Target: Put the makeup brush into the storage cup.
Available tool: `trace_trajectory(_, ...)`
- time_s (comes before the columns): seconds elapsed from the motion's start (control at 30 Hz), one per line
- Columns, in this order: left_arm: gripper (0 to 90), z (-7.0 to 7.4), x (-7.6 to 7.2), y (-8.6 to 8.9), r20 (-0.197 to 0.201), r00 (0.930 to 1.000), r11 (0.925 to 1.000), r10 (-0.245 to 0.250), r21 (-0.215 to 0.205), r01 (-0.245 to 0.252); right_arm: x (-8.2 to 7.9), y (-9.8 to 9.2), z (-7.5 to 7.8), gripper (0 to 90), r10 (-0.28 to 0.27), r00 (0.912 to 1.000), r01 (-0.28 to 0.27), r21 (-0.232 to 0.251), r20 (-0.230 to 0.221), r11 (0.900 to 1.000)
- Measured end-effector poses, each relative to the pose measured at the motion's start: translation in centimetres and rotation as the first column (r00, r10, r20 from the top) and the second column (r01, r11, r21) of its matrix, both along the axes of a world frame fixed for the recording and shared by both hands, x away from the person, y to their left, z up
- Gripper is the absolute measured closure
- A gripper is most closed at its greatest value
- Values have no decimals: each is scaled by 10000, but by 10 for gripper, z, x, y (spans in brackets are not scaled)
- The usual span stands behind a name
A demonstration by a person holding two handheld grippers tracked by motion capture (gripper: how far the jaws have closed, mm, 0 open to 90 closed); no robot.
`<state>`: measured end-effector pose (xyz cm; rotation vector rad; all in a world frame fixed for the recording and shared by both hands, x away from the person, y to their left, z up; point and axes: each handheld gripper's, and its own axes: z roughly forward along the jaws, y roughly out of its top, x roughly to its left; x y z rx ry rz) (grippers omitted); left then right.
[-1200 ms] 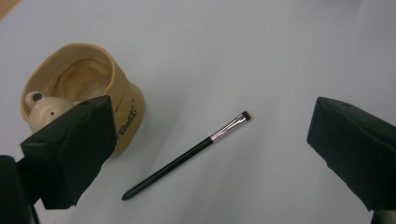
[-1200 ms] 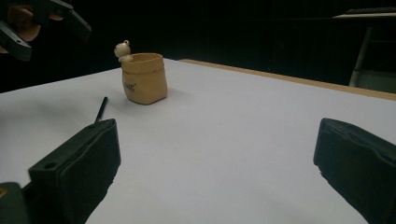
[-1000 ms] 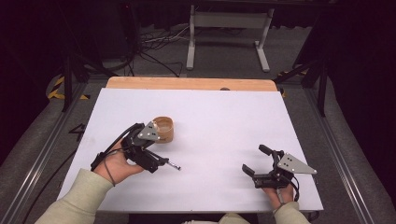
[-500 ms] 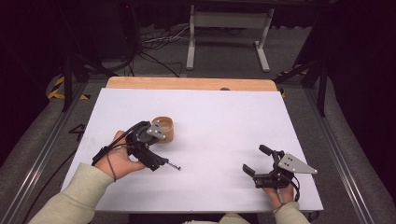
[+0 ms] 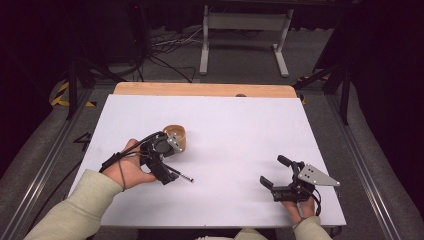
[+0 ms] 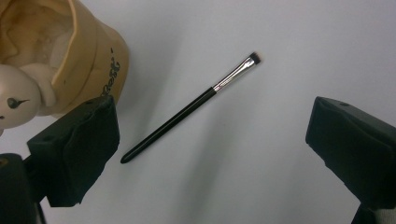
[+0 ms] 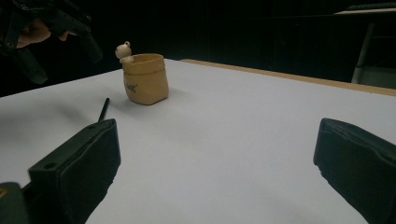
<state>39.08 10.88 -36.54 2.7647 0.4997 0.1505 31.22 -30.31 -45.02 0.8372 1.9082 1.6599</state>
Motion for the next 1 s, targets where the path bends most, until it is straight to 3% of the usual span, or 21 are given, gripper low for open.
trace_trajectory(0.43,62,-12,9,-11,-387,9989,9979,-259,582,281,0,-1,0,11,8,10000,-8,24,-26,10000)
trace_trajectory(0.53,69,-18,11,-11,-243,9994,9966,-246,779,264,0,0,0,13,25,10000,-24,21,-48,10000)
trace_trajectory(0.8,69,-28,14,-15,-405,9981,9953,-456,840,489,0,-1,0,13,12,10000,-12,36,-62,10000)
trace_trajectory(0.9,68,-32,14,-16,-182,9986,9944,-494,928,509,-1,-1,0,13,-2,10000,2,75,-51,10000)
trace_trajectory(1.0,69,-34,15,-18,-278,9981,9925,-549,1081,576,-1,-2,0,13,7,10000,-7,74,-52,10000)
